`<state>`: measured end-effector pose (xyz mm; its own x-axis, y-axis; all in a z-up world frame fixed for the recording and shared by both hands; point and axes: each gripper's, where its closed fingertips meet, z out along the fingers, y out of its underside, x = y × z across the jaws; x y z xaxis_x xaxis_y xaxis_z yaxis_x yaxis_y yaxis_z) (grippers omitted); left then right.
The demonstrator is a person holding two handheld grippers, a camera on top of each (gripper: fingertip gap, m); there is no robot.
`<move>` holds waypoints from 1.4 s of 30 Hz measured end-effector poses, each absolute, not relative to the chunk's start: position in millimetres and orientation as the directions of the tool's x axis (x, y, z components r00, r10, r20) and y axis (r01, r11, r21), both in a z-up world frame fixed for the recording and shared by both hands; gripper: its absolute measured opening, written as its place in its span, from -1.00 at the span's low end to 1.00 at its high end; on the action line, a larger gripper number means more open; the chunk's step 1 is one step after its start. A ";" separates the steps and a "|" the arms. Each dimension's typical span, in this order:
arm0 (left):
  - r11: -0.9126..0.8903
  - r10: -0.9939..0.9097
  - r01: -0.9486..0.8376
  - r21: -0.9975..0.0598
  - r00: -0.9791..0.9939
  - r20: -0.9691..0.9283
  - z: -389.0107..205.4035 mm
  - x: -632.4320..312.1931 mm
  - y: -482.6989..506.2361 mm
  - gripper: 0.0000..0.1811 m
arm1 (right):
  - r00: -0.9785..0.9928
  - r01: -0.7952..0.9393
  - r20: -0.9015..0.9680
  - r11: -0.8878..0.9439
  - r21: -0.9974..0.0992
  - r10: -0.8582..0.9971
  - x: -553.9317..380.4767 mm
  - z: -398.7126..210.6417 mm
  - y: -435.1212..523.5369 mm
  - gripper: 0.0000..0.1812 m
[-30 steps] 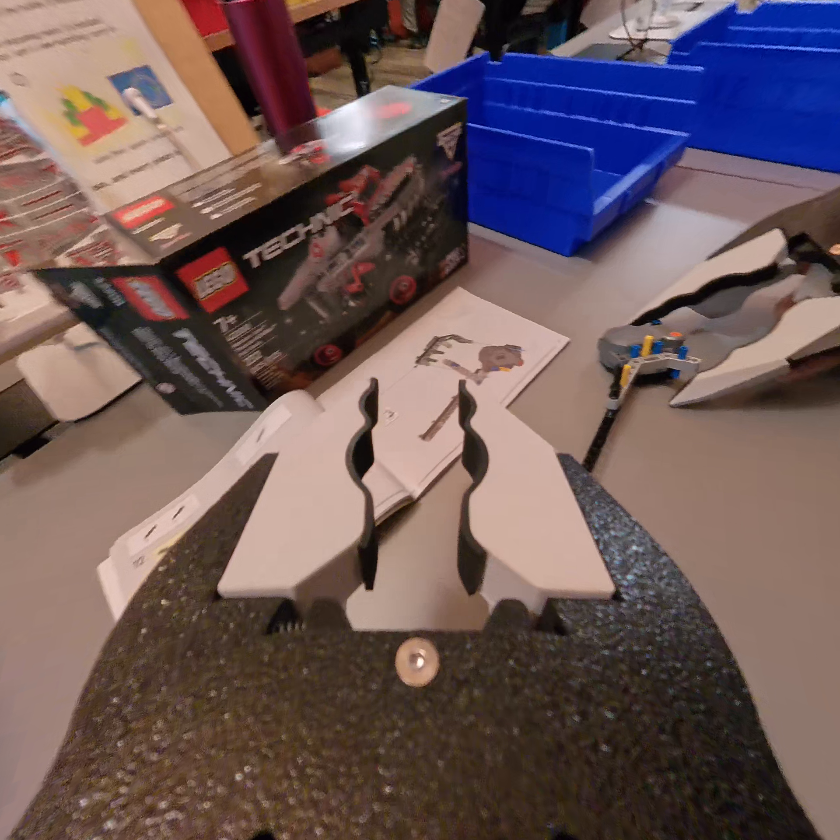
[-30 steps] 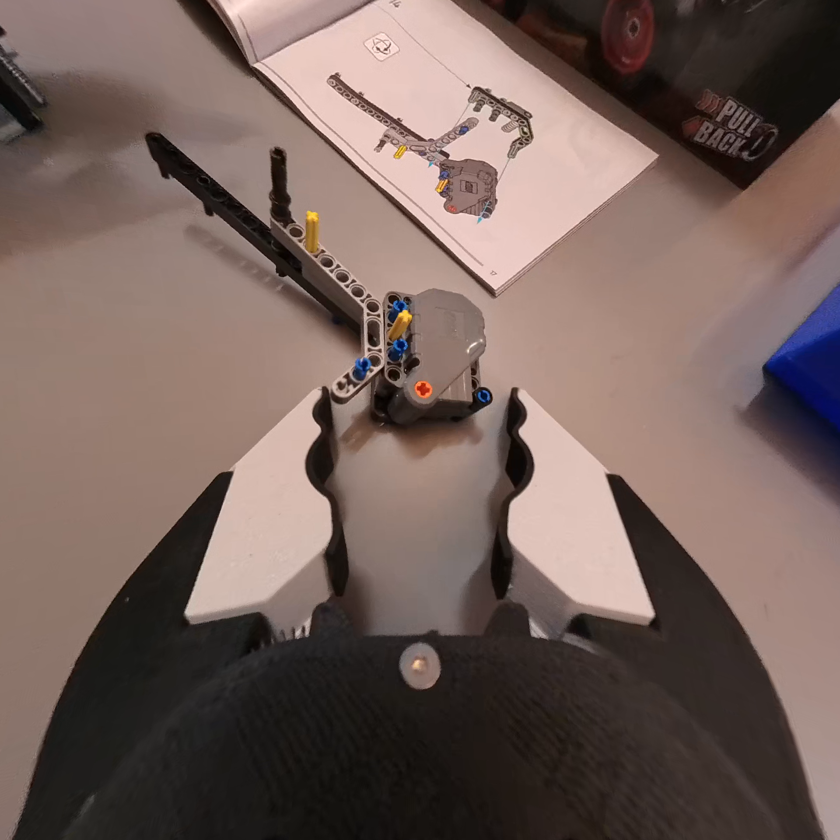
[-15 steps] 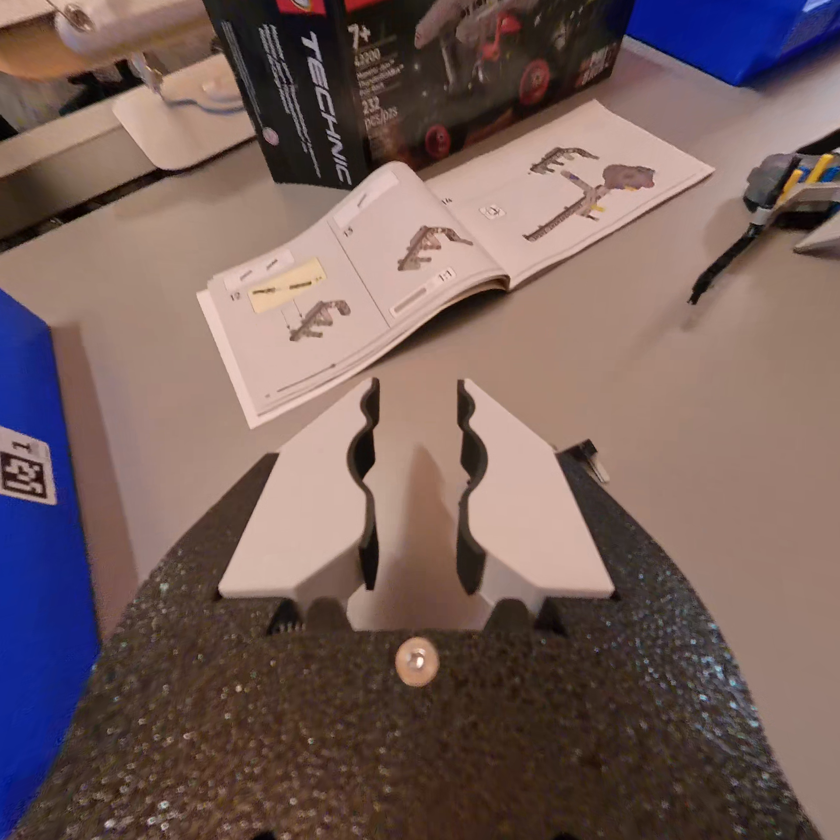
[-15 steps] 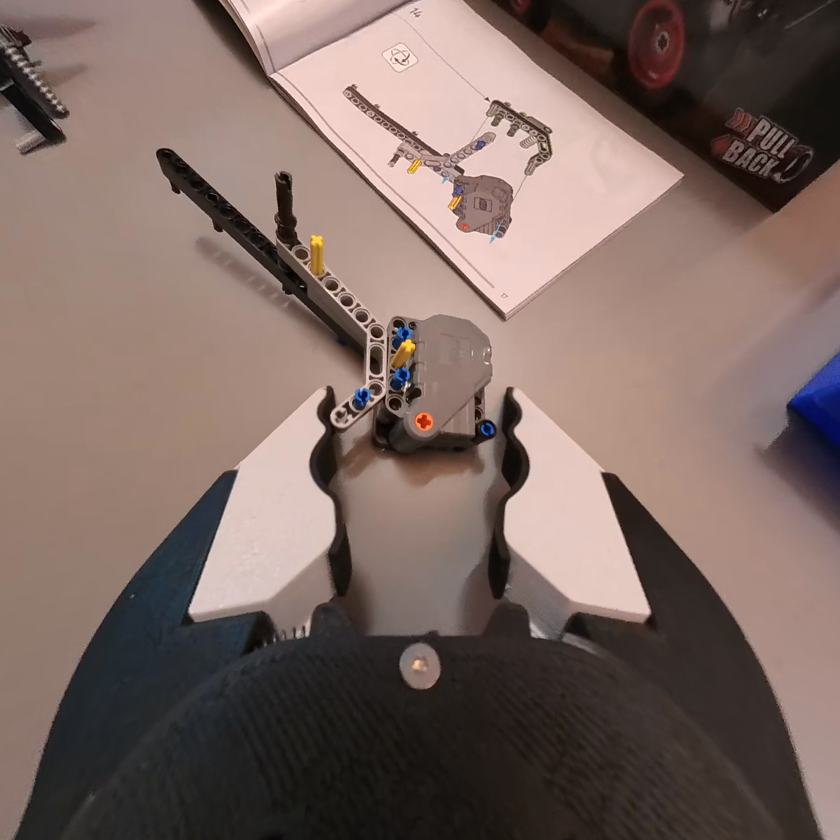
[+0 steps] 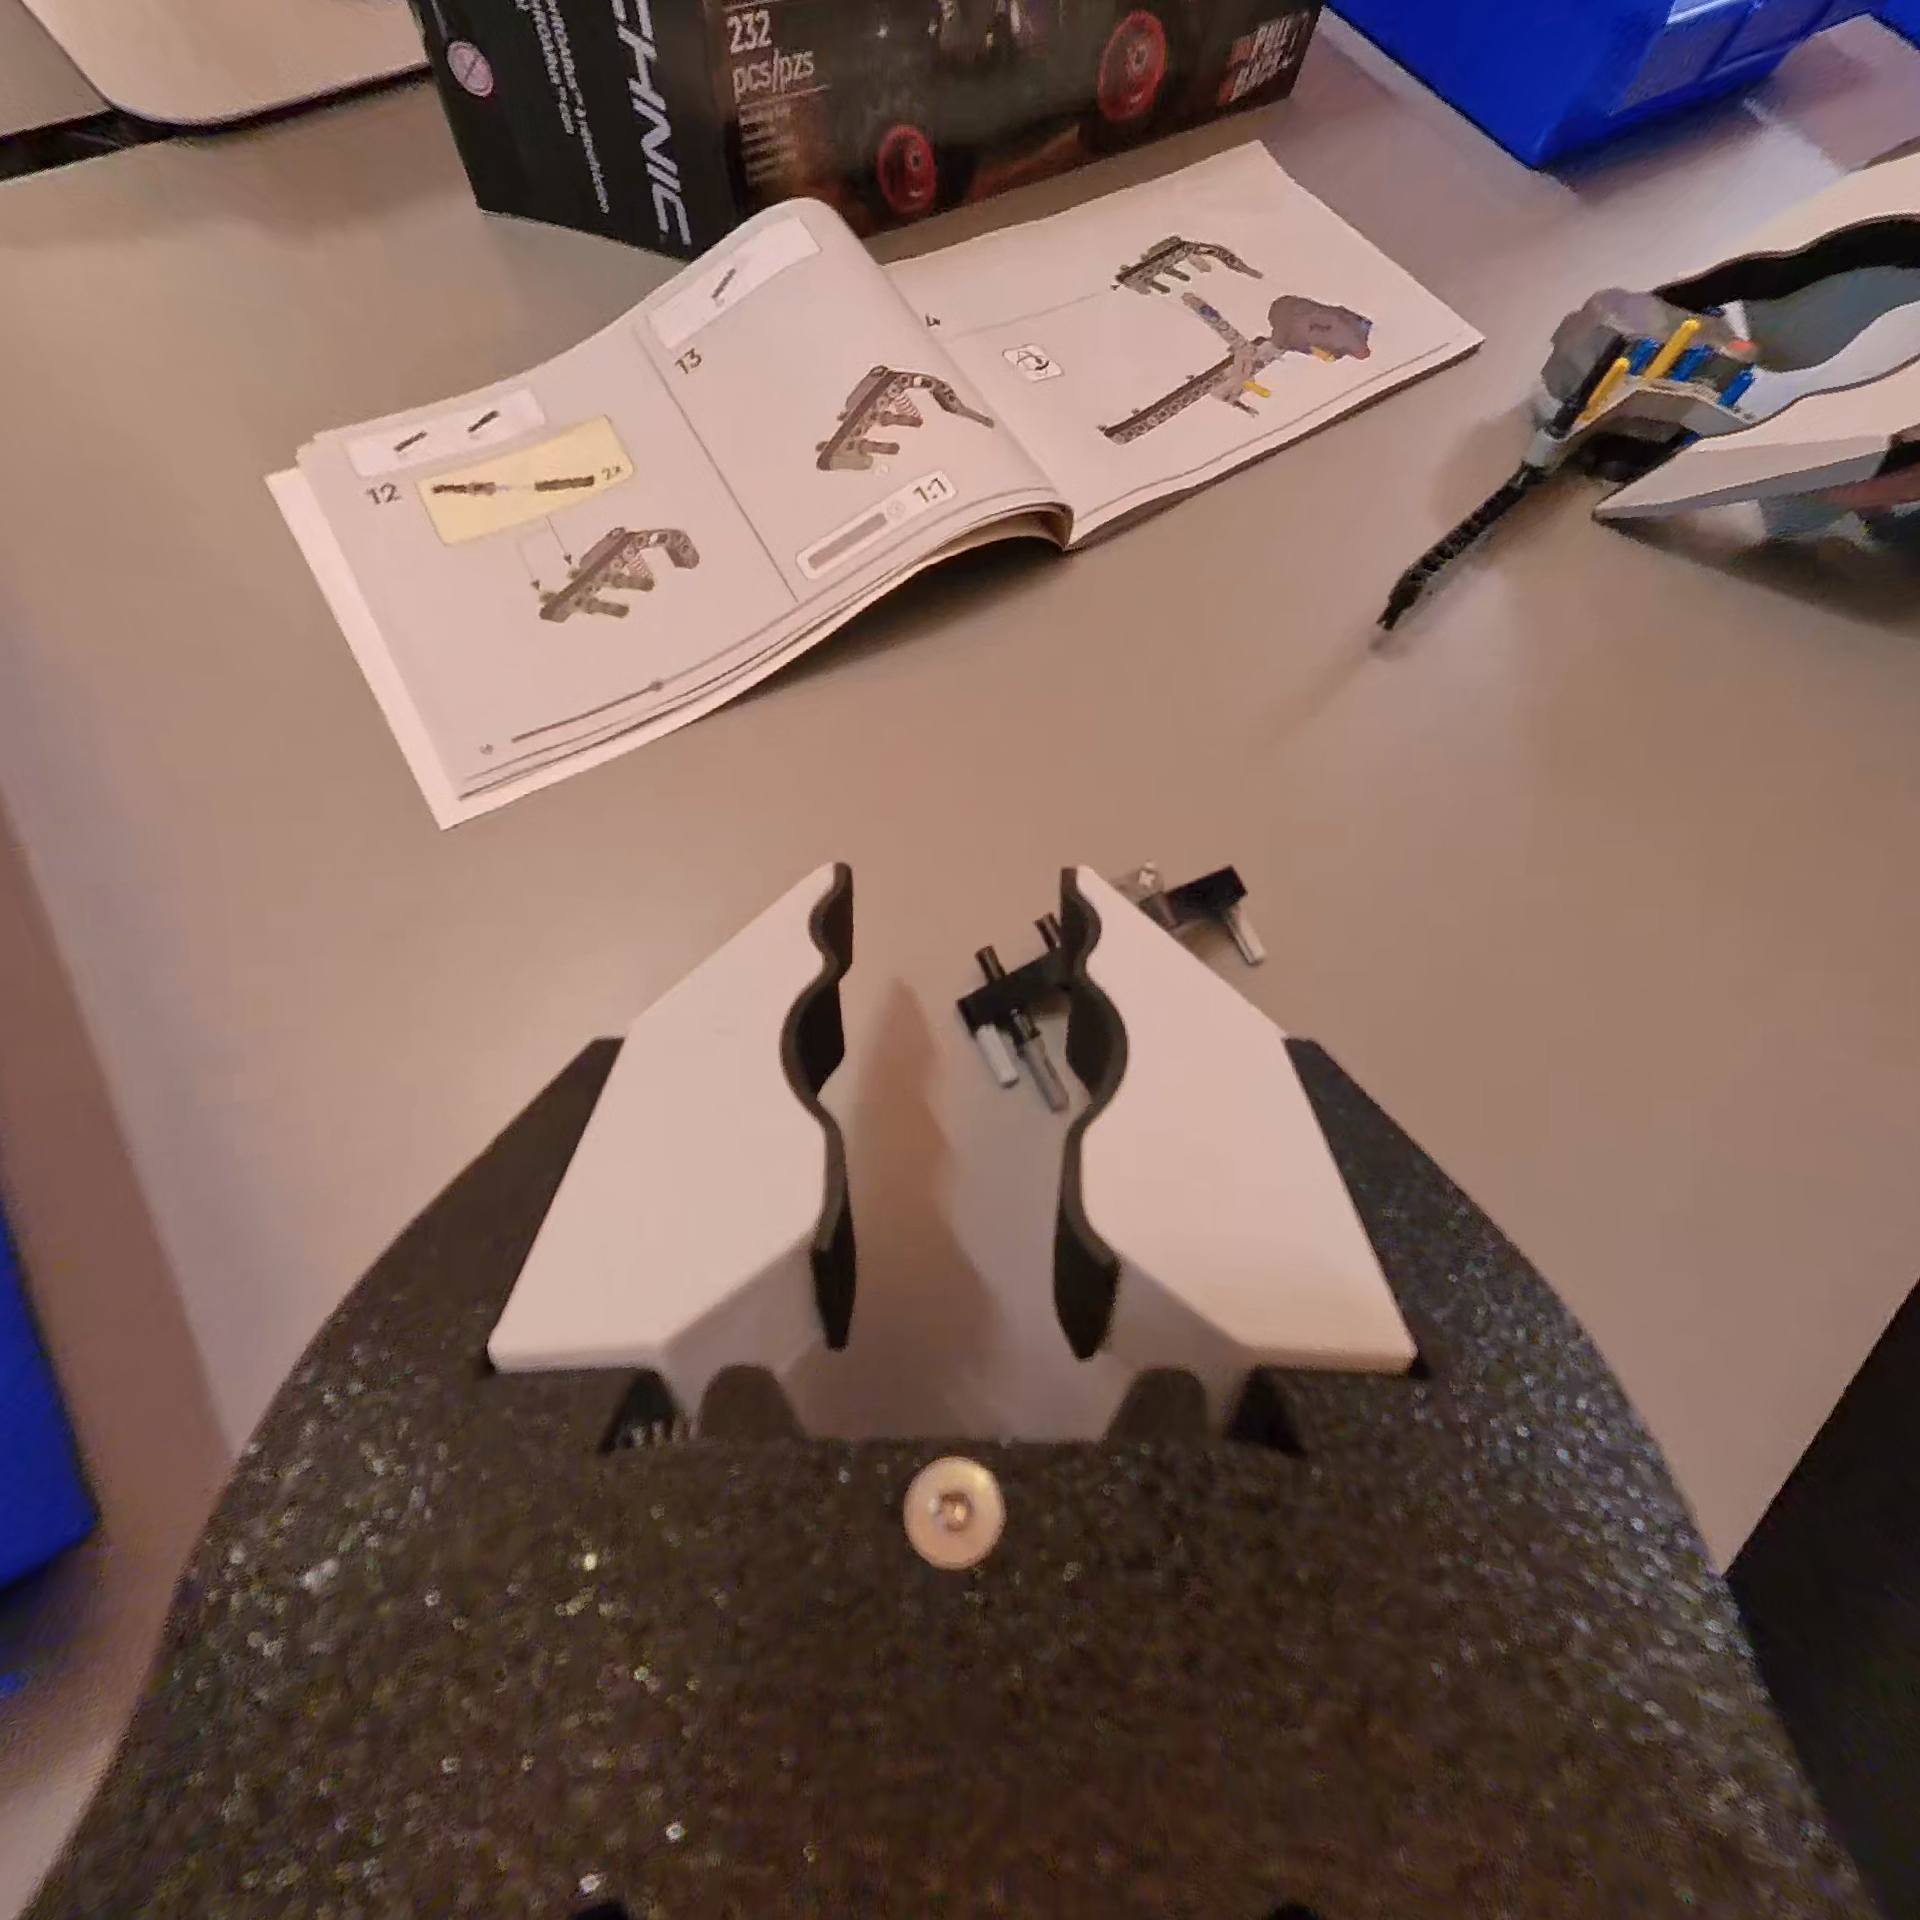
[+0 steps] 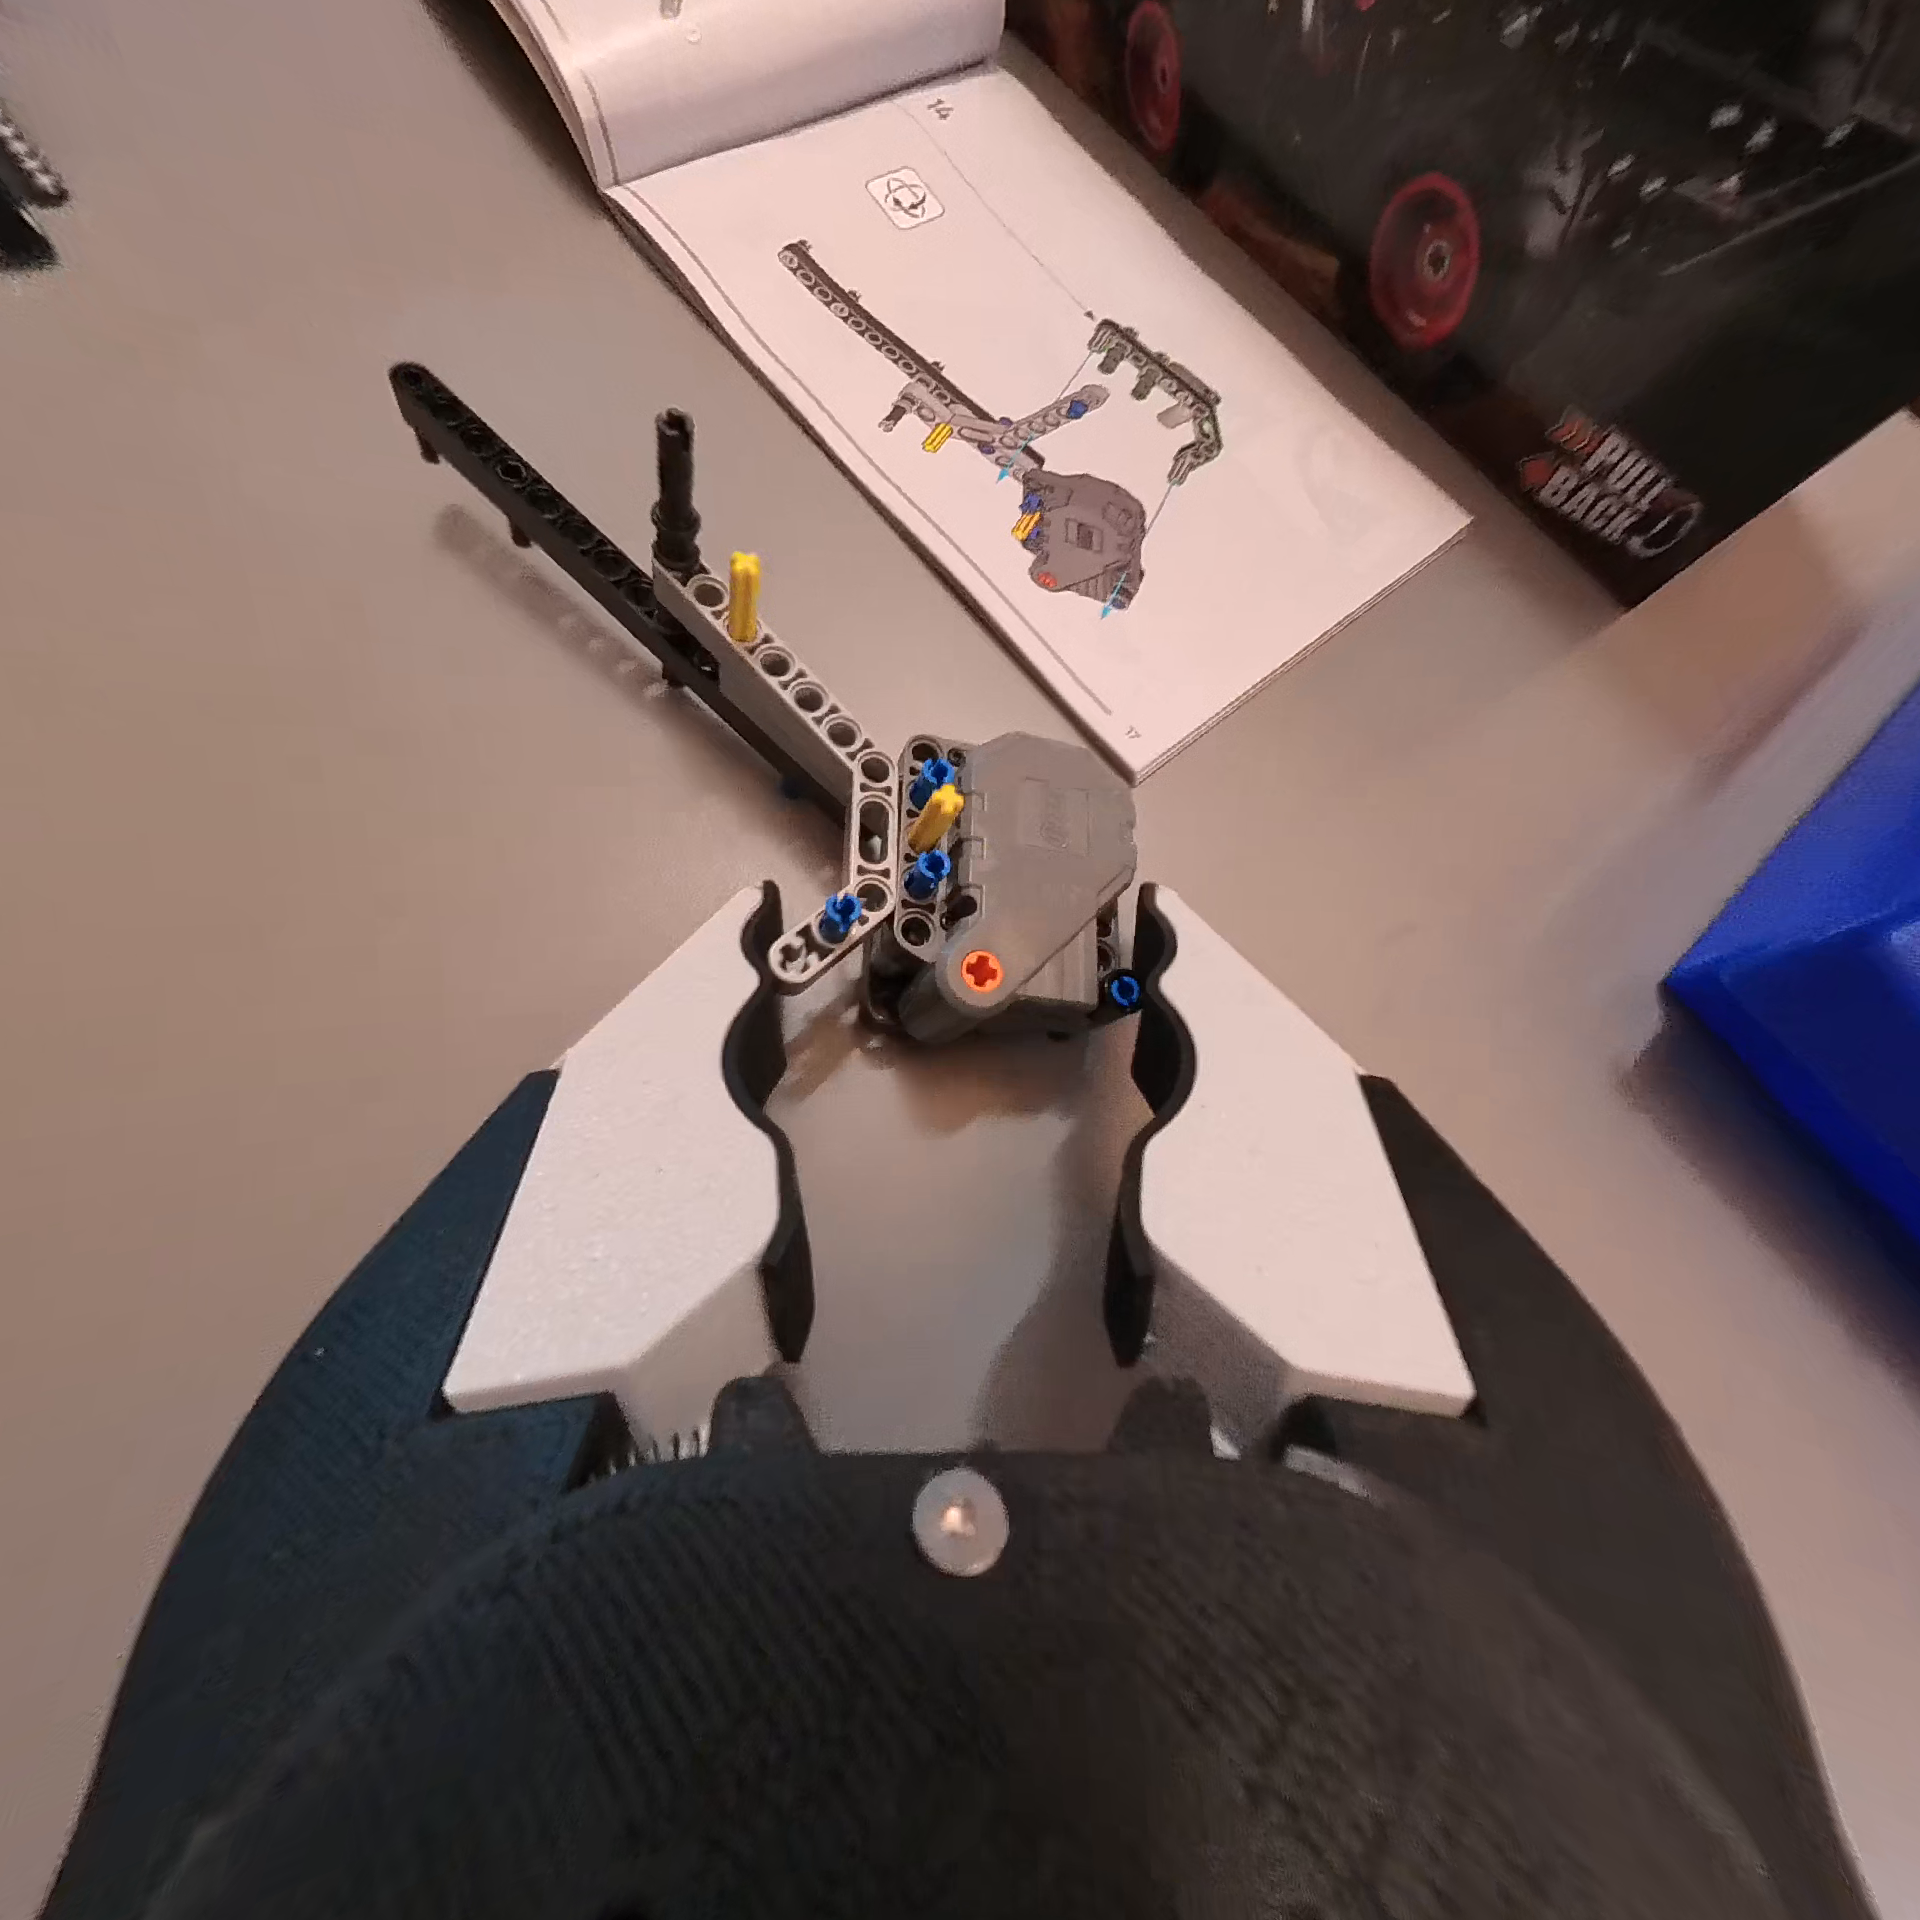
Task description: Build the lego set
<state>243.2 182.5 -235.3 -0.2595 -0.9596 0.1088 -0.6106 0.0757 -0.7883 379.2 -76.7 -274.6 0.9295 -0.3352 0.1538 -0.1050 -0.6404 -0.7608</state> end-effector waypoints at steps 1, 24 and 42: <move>0.070 -0.961 -0.608 -0.791 -0.253 0.110 -234.9 240.7 184.2 -0.59 | 0.924 -0.080 0.185 -0.643 -0.762 -0.334 379.3 -273.3 -76.4 -0.28; 0.151 -0.980 -0.521 -0.840 -0.191 -0.057 -213.5 249.7 190.4 -0.63 | 0.800 0.236 0.516 -0.630 -0.740 -0.305 393.5 -251.1 -67.5 -0.28; 0.217 -0.976 -0.123 -0.968 -0.043 -0.214 -184.0 319.0 261.2 -0.60 | 0.775 0.312 0.574 -0.629 -0.712 -0.265 388.9 -250.1 -65.5 -0.28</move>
<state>319.0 261.2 -184.0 -0.0433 -0.9760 -0.2136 -0.1235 0.2174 -0.9682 388.9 -65.5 -250.1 0.7752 -0.2646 0.5737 0.3124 -0.6287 -0.7121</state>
